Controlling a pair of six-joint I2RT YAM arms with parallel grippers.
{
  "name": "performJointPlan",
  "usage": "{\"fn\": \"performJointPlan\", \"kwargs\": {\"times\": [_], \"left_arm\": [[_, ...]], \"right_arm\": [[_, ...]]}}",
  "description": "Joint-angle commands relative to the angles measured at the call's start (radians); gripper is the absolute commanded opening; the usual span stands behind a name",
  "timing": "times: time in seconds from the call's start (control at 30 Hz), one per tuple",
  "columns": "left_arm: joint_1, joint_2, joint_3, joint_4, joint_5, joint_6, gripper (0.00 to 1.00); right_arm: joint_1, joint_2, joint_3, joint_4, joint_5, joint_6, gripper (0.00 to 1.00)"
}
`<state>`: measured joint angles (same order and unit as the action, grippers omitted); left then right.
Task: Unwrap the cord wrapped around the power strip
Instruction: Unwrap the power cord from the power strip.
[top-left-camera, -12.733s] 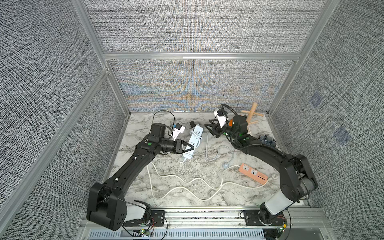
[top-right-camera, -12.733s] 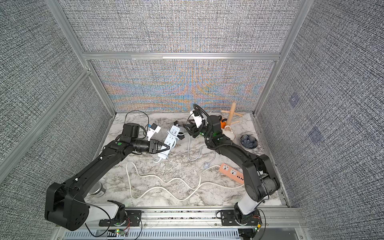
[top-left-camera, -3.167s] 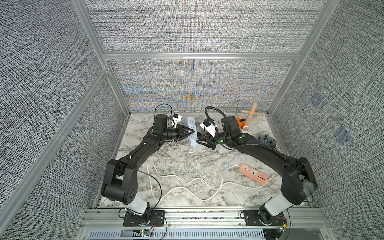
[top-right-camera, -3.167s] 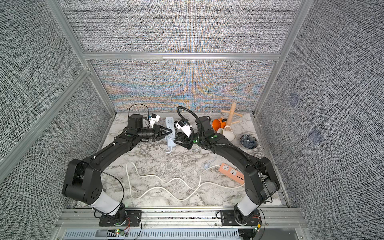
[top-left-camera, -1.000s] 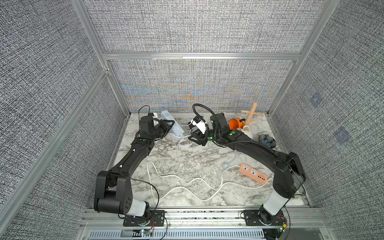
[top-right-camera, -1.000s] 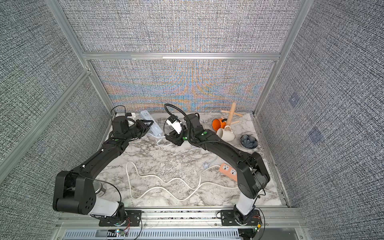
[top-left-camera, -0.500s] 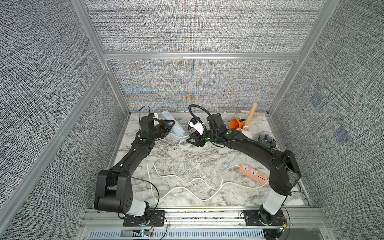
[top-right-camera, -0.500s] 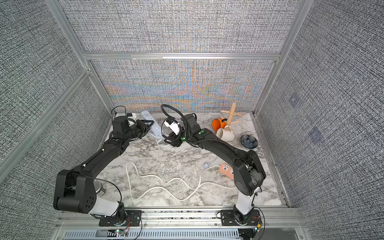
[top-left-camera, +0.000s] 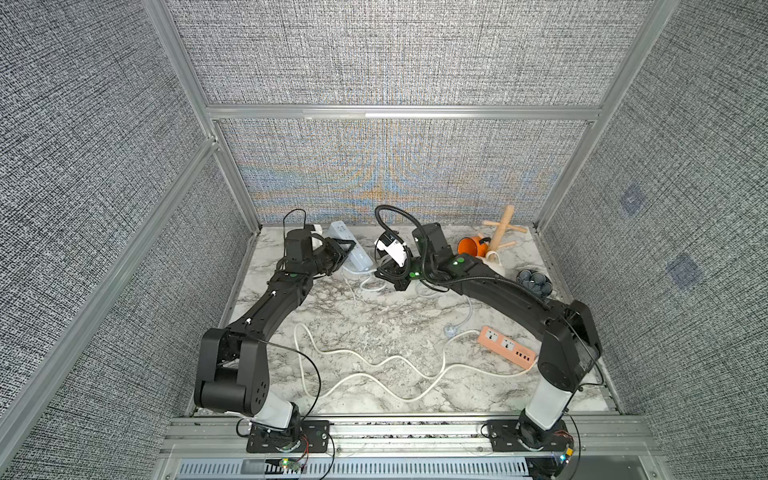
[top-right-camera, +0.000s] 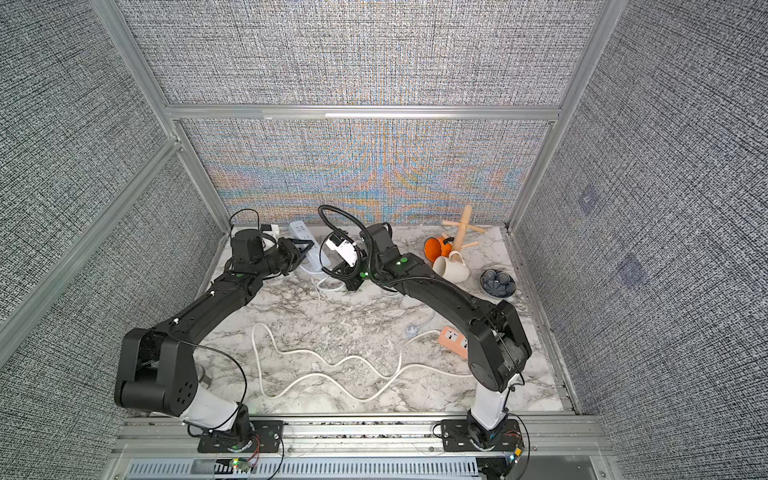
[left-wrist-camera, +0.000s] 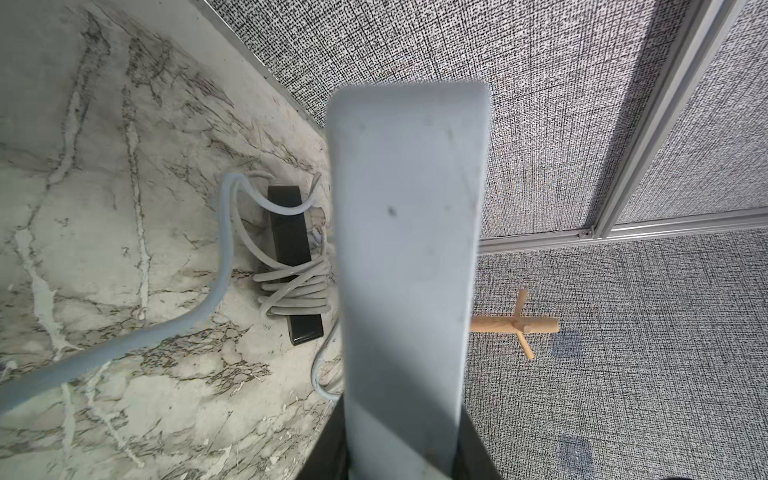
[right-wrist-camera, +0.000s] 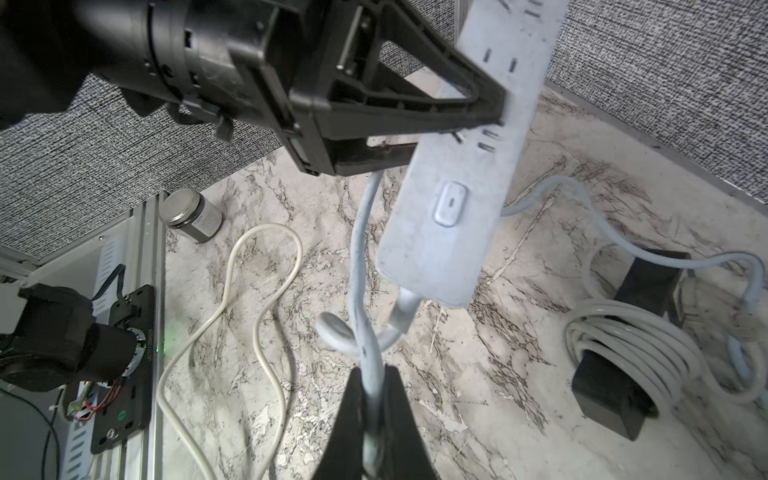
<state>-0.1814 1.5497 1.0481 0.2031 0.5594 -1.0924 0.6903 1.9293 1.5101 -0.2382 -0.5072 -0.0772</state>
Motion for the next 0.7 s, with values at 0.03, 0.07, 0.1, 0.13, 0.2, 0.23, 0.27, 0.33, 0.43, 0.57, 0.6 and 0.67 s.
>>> {"fn": "performJointPlan", "kwargs": {"times": [0.03, 0.07, 0.1, 0.13, 0.2, 0.23, 0.27, 0.33, 0.43, 0.57, 0.6, 0.67], "left_arm": [[-0.012, 0.044, 0.038, 0.080, -0.029, -0.018, 0.00], [-0.014, 0.059, 0.046, 0.093, -0.036, -0.032, 0.00], [-0.018, 0.075, 0.054, 0.115, -0.042, -0.049, 0.00], [-0.020, 0.087, 0.062, 0.134, -0.045, -0.066, 0.00], [-0.018, 0.109, 0.077, 0.183, -0.045, -0.114, 0.00], [-0.017, 0.113, 0.085, 0.199, -0.046, -0.128, 0.00], [-0.014, 0.115, 0.097, 0.206, -0.044, -0.138, 0.00], [-0.004, 0.107, 0.118, 0.205, -0.038, -0.145, 0.00], [0.019, 0.078, 0.130, 0.188, -0.029, -0.141, 0.00], [0.056, 0.055, 0.125, 0.190, 0.015, -0.158, 0.00], [0.063, 0.054, 0.121, 0.197, 0.025, -0.163, 0.00], [0.074, 0.051, 0.118, 0.197, 0.041, -0.162, 0.00]], "right_arm": [[0.048, -0.029, -0.024, 0.040, -0.129, -0.050, 0.00], [0.067, -0.036, -0.033, 0.040, -0.150, -0.062, 0.00], [0.085, -0.041, -0.042, 0.041, -0.163, -0.075, 0.00], [0.101, -0.041, -0.052, 0.038, -0.166, -0.084, 0.00], [0.124, -0.037, -0.083, 0.031, -0.146, -0.103, 0.00], [0.127, -0.035, -0.102, 0.033, -0.127, -0.104, 0.00], [0.128, -0.033, -0.129, 0.035, -0.108, -0.104, 0.00], [0.126, -0.033, -0.184, 0.048, -0.041, -0.101, 0.00], [0.122, -0.041, -0.265, 0.078, 0.032, -0.094, 0.00], [0.111, -0.059, -0.366, 0.136, 0.128, -0.082, 0.00], [0.108, -0.061, -0.384, 0.143, 0.157, -0.079, 0.00], [0.104, -0.064, -0.416, 0.154, 0.213, -0.071, 0.00]]}}
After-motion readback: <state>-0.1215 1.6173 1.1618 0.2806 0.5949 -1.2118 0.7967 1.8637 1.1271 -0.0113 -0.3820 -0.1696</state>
